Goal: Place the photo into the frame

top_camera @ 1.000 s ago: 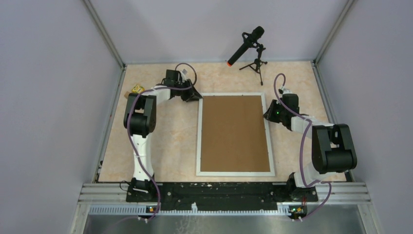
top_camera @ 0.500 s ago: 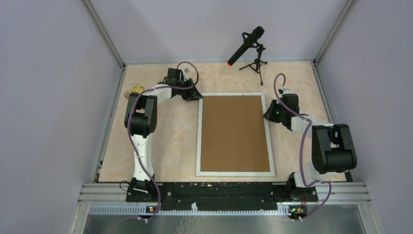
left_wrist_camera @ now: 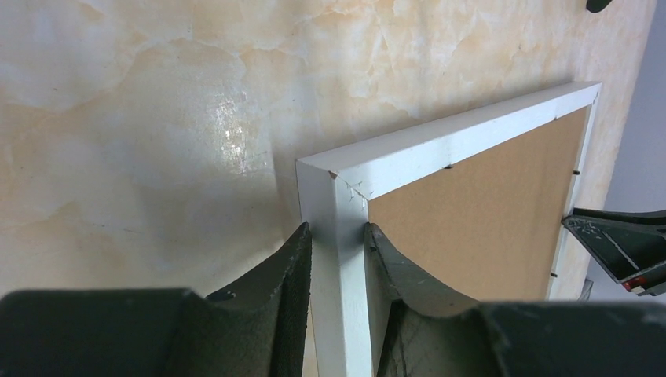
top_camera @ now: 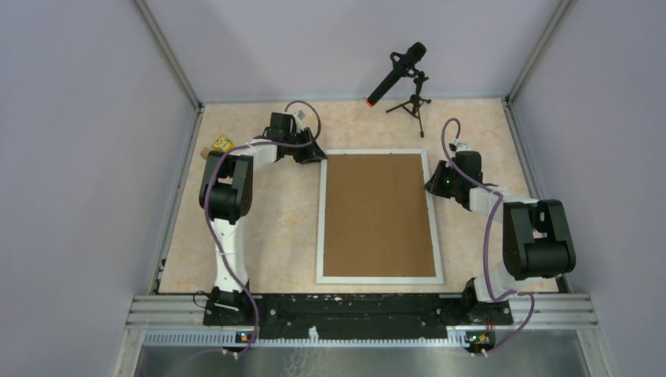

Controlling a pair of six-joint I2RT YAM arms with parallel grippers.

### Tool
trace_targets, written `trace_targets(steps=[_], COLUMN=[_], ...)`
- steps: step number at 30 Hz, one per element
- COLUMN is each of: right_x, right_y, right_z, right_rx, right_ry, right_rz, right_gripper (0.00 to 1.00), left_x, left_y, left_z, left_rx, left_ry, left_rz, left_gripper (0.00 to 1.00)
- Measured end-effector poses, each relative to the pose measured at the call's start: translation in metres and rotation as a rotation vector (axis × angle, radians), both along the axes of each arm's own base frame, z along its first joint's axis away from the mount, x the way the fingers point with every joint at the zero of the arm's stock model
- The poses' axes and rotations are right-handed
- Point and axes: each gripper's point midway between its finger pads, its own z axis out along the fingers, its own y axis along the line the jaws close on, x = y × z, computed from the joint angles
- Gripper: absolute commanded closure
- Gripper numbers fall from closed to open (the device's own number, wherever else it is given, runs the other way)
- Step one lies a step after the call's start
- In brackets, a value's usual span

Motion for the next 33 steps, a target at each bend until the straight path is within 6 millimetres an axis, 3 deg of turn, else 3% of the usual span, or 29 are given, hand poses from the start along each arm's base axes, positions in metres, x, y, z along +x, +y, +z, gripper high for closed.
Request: trace_targets(steps=[33], right_x=[0.0000], right_y=[-0.0002], right_z=[0.0000], right_rx=[-0.001], right_ry=[0.000], right_rz=[-0.001], right_gripper=[1.00], left_x=[0.0074], left_y=[-0.0100], left_z=[0.0007], left_rx=[0.364], left_ry=[-0.096], left_rz=[0.070], left_gripper=[0.66])
